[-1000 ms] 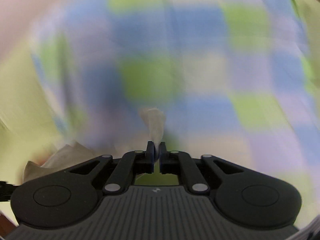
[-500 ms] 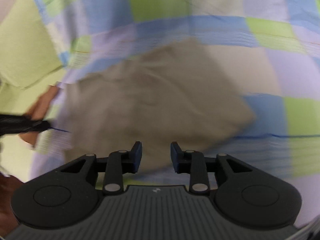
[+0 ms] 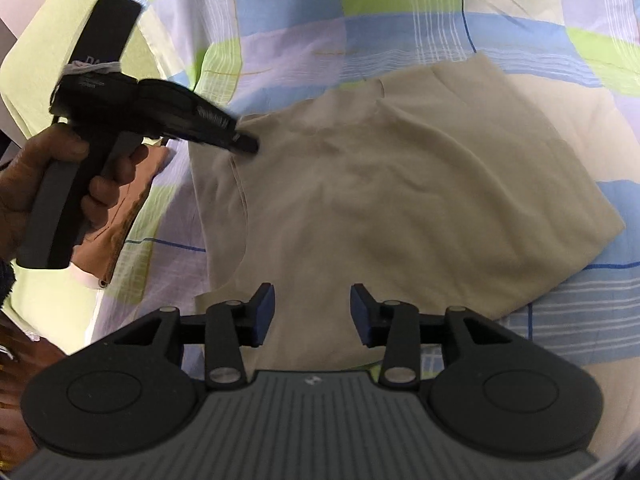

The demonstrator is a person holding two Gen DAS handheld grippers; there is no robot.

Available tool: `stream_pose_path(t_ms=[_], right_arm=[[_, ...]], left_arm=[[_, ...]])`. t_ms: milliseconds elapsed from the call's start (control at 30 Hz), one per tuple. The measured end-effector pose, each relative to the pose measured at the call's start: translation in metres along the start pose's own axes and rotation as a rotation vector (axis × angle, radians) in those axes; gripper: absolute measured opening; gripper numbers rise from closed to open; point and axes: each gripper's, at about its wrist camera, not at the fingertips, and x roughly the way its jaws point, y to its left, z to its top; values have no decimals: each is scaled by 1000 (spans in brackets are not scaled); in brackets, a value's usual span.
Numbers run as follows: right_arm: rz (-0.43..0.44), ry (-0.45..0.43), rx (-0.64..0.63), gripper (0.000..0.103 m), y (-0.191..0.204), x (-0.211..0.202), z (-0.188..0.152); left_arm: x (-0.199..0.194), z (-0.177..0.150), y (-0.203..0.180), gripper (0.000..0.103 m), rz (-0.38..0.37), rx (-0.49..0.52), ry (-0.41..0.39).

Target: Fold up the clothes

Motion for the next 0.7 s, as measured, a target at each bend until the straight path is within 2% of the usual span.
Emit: stream_pose_path(t_ms=[100, 167, 267, 367, 433, 467, 500, 533, 600, 633, 667, 700], right_arm=[[-8, -25, -8, 45, 9, 6, -5], [-2, -37, -14, 50, 18, 10, -9], [26, -41, -55, 55, 46, 18, -20], [30, -39, -135, 58, 70, 24, -35], [-42, -63, -239, 56, 89, 33, -50], [-75, -71, -280, 41, 97, 38, -56], [-95, -56, -271, 9, 94, 41, -57], [-112, -45, -252, 3, 90, 43, -57], [-108, -65, -120, 3, 72, 32, -52], [-118, -86, -88, 3, 64, 23, -51], [-119, -95, -80, 3, 60, 19, -51], [-121, -110, -52, 3, 53, 10, -51]], left_arm=[[-21, 7, 6, 0, -163, -75, -13], [-32, 12, 6, 0, -207, -81, -21], [-38, 14, -2, 0, -175, -24, -29], [-25, 13, -8, 0, -130, 19, 5], [-17, 11, -9, 2, -85, 38, 26], [-14, 10, -10, 2, -62, 47, 34], [-13, 9, -7, 2, -42, 50, 38], [-14, 8, -3, 2, -23, 50, 39], [-27, 5, 18, 11, 9, 21, 11], [-31, 5, 26, 31, 39, 14, 4], [-33, 4, 33, 44, 73, 10, 0], [-34, 4, 41, 44, 114, 10, -6]])
